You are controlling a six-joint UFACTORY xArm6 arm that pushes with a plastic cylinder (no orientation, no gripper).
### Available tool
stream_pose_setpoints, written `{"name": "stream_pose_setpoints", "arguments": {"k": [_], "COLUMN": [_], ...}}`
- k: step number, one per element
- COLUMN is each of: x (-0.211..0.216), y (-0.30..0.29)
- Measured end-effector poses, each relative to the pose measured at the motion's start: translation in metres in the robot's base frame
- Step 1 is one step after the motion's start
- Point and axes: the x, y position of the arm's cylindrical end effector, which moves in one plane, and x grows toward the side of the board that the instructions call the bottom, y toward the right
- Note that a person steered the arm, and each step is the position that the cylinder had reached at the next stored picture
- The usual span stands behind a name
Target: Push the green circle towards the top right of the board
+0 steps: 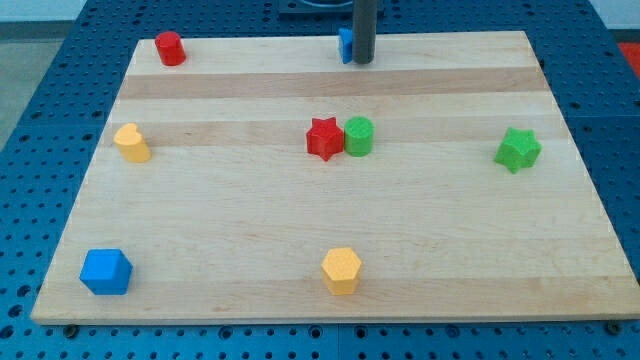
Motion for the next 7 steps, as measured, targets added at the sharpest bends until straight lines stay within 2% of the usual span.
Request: {"name": "stream_pose_setpoints", "arguments": {"k": [1,2,3,5,7], "x": [0.002,0.044,0.065,0.065,0.119], "y": [0.035,0.013,-0.020,-0.061,-0.072]}}
